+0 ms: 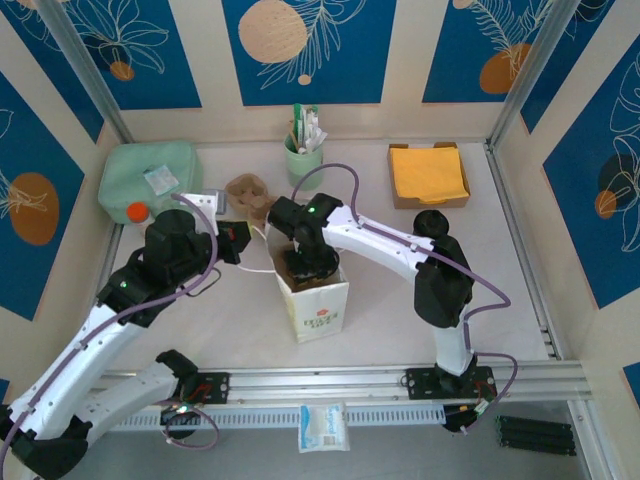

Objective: Pack the takeout coffee

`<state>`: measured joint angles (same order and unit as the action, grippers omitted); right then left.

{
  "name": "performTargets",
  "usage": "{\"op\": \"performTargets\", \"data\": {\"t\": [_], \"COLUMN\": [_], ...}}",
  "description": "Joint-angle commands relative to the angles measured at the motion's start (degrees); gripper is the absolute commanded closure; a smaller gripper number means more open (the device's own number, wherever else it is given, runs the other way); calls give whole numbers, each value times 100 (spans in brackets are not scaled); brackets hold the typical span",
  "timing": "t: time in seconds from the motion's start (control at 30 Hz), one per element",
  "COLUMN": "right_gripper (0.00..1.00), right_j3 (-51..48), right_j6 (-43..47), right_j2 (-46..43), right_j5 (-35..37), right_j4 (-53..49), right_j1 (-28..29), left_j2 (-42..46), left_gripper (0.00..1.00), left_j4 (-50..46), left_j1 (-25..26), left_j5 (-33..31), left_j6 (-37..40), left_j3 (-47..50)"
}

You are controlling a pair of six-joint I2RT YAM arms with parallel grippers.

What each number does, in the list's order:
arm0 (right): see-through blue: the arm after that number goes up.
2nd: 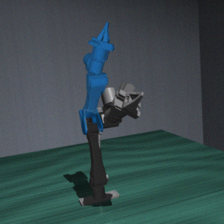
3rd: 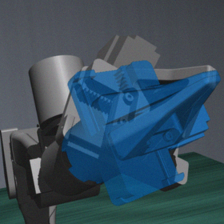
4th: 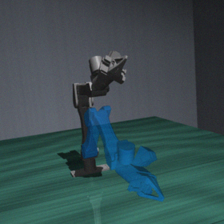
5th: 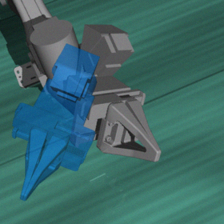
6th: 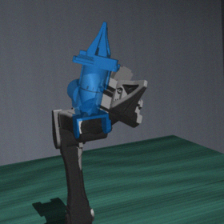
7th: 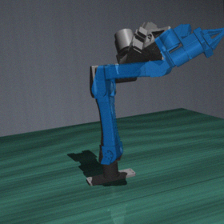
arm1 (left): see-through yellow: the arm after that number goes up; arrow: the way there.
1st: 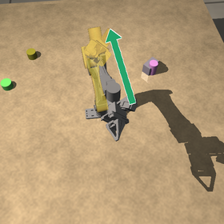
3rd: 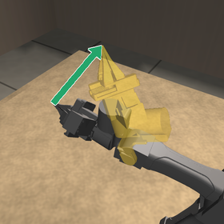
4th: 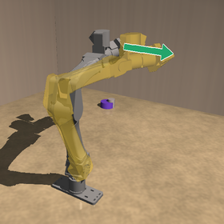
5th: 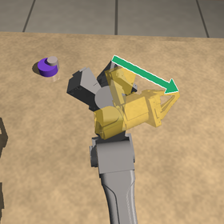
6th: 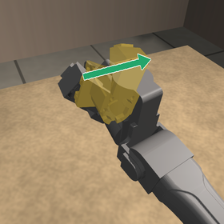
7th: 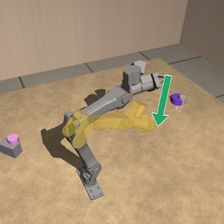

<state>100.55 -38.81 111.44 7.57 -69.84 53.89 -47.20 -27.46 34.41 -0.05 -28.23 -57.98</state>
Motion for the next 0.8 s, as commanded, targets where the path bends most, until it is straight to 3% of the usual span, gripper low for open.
{"op": "performTargets", "data": {"t": [0.0,0.77], "right_gripper": [76,76], "right_j3": [-71,-291], "right_j6": [-21,-33], "right_j2": [-195,101], "right_j5": [-100,-109], "right_j4": [-100,89], "right_j1": [47,135], "left_j2": [49,27], "left_gripper": [99,94], "left_j4": [205,351], "left_j1": [39,39], "left_j5": [-13,110], "left_j6": [-90,-247], "left_j3": [65,274]}}
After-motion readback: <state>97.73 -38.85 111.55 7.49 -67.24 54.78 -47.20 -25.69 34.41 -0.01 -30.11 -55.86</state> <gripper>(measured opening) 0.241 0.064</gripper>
